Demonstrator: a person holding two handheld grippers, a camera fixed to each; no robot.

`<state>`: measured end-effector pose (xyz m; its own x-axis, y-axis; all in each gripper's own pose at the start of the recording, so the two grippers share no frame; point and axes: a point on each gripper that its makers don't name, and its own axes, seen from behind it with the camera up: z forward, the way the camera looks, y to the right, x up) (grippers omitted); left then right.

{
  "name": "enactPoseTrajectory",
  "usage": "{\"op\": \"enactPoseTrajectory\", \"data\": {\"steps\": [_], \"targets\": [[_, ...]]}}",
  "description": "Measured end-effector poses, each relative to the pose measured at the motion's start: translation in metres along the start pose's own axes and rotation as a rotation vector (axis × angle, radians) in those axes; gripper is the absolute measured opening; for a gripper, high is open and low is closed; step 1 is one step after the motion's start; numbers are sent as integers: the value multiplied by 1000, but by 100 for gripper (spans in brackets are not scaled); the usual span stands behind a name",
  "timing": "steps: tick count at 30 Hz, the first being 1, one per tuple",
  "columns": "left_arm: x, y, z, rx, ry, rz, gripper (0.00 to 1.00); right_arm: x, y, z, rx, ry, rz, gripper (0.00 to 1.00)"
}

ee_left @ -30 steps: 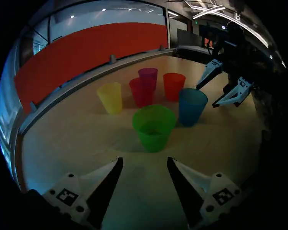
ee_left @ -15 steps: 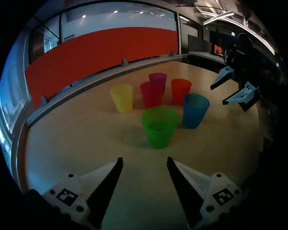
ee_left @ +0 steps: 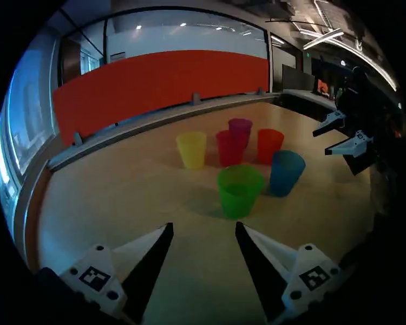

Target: Pour water

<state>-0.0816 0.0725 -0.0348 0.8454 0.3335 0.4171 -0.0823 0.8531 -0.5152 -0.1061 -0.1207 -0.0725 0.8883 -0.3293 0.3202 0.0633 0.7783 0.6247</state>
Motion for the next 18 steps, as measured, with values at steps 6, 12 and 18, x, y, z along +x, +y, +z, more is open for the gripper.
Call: {"op": "enactPoseTrajectory", "data": {"steps": [6, 12, 18], "targets": [[8, -12, -5, 64, 45, -31, 85, 12, 17, -8, -75, 47, 57, 99], [19, -26, -11, 124, 109, -81, 84, 26, 40, -16, -170, 106, 103, 99], [29, -42, -14, 199, 170, -109, 84, 35, 63, -23, -273, 154, 130, 99]]}}
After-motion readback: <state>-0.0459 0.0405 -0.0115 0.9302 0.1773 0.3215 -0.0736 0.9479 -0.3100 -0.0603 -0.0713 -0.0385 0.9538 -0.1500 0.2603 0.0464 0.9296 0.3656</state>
